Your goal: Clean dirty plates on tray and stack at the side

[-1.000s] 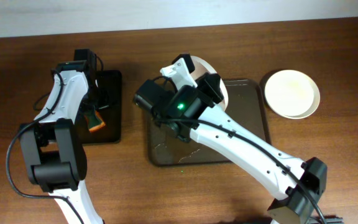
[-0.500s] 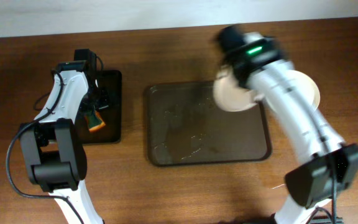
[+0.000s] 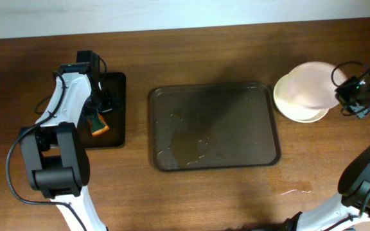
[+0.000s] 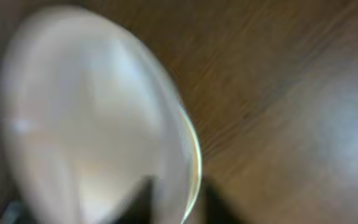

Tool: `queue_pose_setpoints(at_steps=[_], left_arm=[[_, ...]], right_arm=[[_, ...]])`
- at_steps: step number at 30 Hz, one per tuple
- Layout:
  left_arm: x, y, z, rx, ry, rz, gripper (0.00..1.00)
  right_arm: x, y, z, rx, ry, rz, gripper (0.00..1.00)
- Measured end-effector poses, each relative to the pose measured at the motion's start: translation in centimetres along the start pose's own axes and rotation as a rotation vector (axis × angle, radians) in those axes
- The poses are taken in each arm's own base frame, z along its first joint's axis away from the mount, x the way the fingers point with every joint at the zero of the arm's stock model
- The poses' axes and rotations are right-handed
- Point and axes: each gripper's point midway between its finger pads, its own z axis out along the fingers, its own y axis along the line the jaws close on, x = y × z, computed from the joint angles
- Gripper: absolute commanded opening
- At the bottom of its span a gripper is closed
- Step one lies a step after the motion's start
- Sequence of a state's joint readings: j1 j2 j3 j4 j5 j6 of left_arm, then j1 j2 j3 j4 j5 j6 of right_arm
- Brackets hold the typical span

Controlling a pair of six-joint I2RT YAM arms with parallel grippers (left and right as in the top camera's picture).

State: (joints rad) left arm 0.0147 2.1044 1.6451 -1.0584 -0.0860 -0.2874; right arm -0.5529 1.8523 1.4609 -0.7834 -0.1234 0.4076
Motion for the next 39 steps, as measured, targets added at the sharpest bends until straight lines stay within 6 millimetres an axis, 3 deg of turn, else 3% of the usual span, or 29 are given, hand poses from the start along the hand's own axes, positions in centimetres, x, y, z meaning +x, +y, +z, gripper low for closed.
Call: queue_pose_setpoints(at_steps=[2,6,9,13,15,17,20,23,27,30,32,34,37,38,39], left_arm=[[0.0,0.0,0.0,0.000,0.000,0.000,1.00],[0.0,0.0,0.0,0.000,0.001,0.000,1.00],[0.0,0.0,0.0,0.000,0.001,0.000,1.00],[0.0,0.0,0.0,0.000,0.001,0.000,1.00],[0.0,0.0,0.0,0.000,-0.001,0.000,1.00],[0.0,0.0,0.0,0.000,0.000,0.000,1.00],[0.0,0.0,0.0,0.000,0.000,0.000,1.00],[0.0,0.0,0.0,0.000,0.000,0.000,1.00],[0.0,0.0,0.0,0.000,0.000,0.000,1.00],[0.0,0.0,0.0,0.000,0.000,0.000,1.00],[0.0,0.0,0.0,0.000,0.000,0.000,1.00],[0.0,0.0,0.0,0.000,0.000,0.000,1.00],[0.0,0.0,0.0,-0.001,0.001,0.000,1.00],[0.0,0.1,0.0,-0.003,-0.001,0.000,1.00],[0.0,0.0,0.0,-0.004,0.000,0.001,1.00]], right_arm=[[0.6,1.1,0.1,-0.054,0.027,-0.021,0.96],[4.4,2.2,-1.4,-0.122,0.209,-0.047,0.96],[5.4,3.1,-6.6,-0.145,0.266,-0.076,0.98],[10.2,4.3,-18.7,-0.277,0.190,-0.228,0.98],[13.7,4.0,-24.2,-0.332,0.075,-0.326,0.98],[18.2,2.7,-26.6,-0.355,0.046,-0.370,0.98],[22.4,0.8,-27.3,-0.356,0.049,-0.388,0.99],[23.9,0.3,-28.8,-0.378,-0.032,-0.415,0.98],[24.2,0.0,-29.3,-0.378,-0.063,-0.424,0.98],[24.0,-2.3,-28.4,-0.238,-0.059,-0.409,0.98],[23.2,-2.6,-28.2,-0.208,-0.092,-0.412,0.98],[21.5,-0.9,-27.5,-0.268,-0.199,-0.486,0.98],[21.4,3.3,-25.8,-0.459,-0.396,-0.690,0.98],[23.0,4.6,-24.2,-0.566,-0.462,-0.774,0.98],[22.5,6.3,-24.4,-0.652,-0.602,-0.804,0.98]])
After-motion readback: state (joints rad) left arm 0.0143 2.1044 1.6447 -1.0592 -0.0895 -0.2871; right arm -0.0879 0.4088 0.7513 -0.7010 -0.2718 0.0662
